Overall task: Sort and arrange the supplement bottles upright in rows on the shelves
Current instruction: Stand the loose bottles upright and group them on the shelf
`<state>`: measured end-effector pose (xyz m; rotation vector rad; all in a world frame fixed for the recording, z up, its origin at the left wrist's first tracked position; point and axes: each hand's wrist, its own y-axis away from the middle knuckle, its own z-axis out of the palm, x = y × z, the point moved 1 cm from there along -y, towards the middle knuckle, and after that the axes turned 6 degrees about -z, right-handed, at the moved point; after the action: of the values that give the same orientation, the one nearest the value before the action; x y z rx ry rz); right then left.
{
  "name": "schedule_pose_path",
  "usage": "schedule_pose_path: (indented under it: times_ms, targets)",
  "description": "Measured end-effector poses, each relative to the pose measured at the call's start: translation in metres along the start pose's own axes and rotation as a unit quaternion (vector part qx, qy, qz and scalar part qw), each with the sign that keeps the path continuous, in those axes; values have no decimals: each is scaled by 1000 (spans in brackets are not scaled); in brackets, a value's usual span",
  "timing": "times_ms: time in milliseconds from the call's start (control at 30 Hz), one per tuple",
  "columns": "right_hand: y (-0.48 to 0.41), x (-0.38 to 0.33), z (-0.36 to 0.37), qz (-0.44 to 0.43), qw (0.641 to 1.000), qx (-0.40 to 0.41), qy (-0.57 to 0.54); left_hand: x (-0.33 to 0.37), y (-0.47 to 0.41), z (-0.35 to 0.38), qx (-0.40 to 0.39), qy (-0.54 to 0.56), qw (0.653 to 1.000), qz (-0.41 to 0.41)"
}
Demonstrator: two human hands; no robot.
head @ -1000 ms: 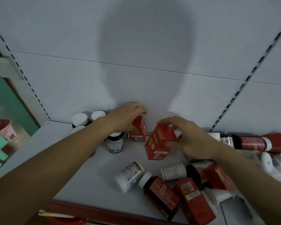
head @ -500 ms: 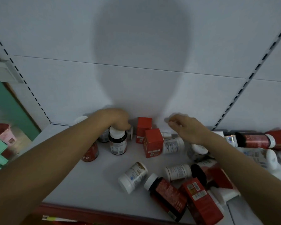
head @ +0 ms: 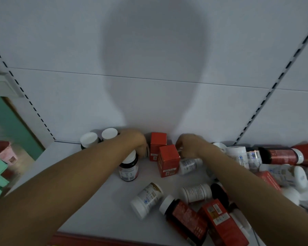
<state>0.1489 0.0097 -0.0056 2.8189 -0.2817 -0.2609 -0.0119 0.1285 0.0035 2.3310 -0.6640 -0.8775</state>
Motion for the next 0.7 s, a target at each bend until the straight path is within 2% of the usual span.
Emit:
schedule_pose_path:
  times_ms: [133,200,267,333,400,500,633,700]
  targets:
    - [-3,-9,15,-13,994,23,109,-5,2,2,25,12,999,19]
    - [-3,-9,21,-9,991,43,128,-11,11,-2,44,30,998,46]
    - [2,-4,18,-7,993,56,101,-22,27,-6,81,45,994,60]
    - [12,9,12,-3,996,84,38,-39,44,-9,168,74,980,69]
    - [27,23,3,0,992,124,-24,-58,62,-9,272,159,945,91]
    - [59,38,-13,-14,975,202,-87,-73,87,-6,369,319,861,146]
    - [112,62,-29,18,931,336,-140,-47,101,-9,421,480,740,213]
    - [138,78,-26,55,904,384,-179,-18,102,-11,434,500,705,254]
